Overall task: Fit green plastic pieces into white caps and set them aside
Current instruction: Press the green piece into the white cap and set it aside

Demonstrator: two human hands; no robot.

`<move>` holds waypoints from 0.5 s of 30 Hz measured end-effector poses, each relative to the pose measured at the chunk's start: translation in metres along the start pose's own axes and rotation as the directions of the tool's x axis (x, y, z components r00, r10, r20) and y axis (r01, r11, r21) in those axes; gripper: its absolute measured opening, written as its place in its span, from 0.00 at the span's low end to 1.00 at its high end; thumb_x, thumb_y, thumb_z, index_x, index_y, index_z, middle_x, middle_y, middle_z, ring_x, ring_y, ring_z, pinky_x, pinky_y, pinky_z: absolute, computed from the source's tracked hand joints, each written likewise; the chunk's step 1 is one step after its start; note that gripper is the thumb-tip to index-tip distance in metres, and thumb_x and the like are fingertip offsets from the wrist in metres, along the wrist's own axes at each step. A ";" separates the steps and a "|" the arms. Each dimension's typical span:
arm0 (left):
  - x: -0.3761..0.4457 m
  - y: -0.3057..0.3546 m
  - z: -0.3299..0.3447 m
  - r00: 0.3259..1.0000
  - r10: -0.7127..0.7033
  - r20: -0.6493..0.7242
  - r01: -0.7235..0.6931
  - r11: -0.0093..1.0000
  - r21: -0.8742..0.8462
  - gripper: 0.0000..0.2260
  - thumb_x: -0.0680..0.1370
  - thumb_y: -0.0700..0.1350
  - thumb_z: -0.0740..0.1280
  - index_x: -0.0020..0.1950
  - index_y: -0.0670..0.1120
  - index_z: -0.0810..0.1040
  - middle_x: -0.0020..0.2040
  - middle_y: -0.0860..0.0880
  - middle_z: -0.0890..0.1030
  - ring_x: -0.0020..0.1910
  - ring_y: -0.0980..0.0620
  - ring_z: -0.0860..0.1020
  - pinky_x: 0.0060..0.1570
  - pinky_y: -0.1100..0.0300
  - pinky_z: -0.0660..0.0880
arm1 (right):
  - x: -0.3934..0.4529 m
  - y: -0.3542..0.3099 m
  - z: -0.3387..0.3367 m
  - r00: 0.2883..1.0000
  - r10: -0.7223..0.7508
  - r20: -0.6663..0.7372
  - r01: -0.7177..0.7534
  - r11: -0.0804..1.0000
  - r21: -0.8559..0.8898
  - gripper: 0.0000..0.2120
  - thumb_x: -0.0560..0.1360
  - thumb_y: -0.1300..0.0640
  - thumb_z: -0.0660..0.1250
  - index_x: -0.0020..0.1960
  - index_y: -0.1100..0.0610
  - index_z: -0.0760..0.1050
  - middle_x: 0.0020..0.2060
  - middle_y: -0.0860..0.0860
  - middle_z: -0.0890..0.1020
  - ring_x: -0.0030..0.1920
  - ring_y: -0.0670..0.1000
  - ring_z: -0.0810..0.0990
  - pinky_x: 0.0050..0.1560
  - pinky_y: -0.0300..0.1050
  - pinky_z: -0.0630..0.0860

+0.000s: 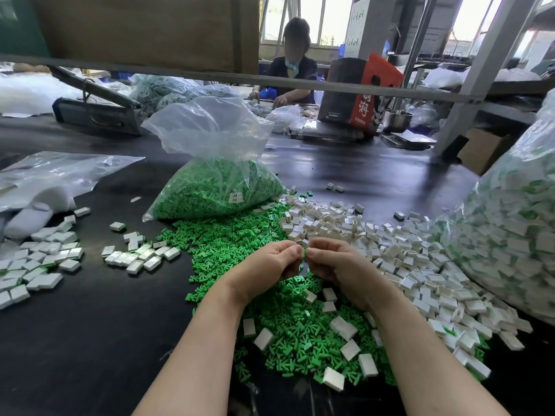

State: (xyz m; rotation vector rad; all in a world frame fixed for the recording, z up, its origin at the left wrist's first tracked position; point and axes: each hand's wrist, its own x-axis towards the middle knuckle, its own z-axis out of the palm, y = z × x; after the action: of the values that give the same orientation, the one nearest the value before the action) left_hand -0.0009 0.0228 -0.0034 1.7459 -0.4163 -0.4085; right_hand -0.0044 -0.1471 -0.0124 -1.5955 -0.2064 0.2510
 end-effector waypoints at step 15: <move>0.001 -0.002 -0.001 0.999 -0.034 0.011 0.032 0.992 0.123 0.12 0.85 0.46 0.57 0.43 0.46 0.72 0.34 0.52 0.70 0.33 0.56 0.67 0.35 0.65 0.65 | -0.005 -0.004 -0.002 0.997 -0.046 0.070 0.059 0.979 -0.195 0.07 0.80 0.60 0.64 0.47 0.64 0.74 0.34 0.53 0.68 0.33 0.47 0.65 0.35 0.39 0.62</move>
State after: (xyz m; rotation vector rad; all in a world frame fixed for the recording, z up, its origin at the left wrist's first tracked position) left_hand 0.0002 0.0238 -0.0049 1.8727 -0.4301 -0.4254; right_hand -0.0088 -0.1501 -0.0080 -1.7769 -0.3317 0.2475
